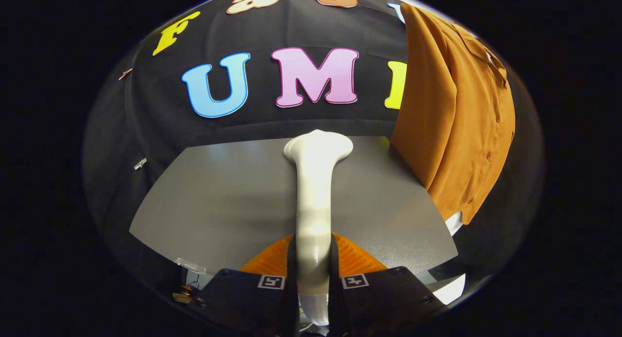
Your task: Iron the clothes twice with a garment steamer, once on the left side and once on the right side.
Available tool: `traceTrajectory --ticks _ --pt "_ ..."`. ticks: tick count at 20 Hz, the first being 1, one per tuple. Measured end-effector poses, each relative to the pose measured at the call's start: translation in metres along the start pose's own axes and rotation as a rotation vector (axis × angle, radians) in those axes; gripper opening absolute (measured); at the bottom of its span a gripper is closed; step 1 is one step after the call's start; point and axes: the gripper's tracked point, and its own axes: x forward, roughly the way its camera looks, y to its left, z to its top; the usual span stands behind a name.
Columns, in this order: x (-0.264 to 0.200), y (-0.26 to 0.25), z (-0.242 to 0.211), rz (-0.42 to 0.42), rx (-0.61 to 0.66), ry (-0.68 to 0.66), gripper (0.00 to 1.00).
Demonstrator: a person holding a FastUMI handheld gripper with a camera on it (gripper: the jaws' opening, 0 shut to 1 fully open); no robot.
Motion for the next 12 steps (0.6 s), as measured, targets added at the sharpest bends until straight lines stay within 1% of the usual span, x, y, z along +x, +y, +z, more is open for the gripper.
traceTrajectory --ticks 3,6,9,12 --pt "-0.020 0.001 -0.002 0.009 0.001 -0.039 0.27" --pt "-0.055 -0.004 0.008 0.016 0.028 -0.131 0.27" --pt "-0.100 -0.017 0.031 0.012 0.020 -0.247 0.27" --pt "-0.148 -0.032 0.059 0.027 0.030 -0.363 0.27"
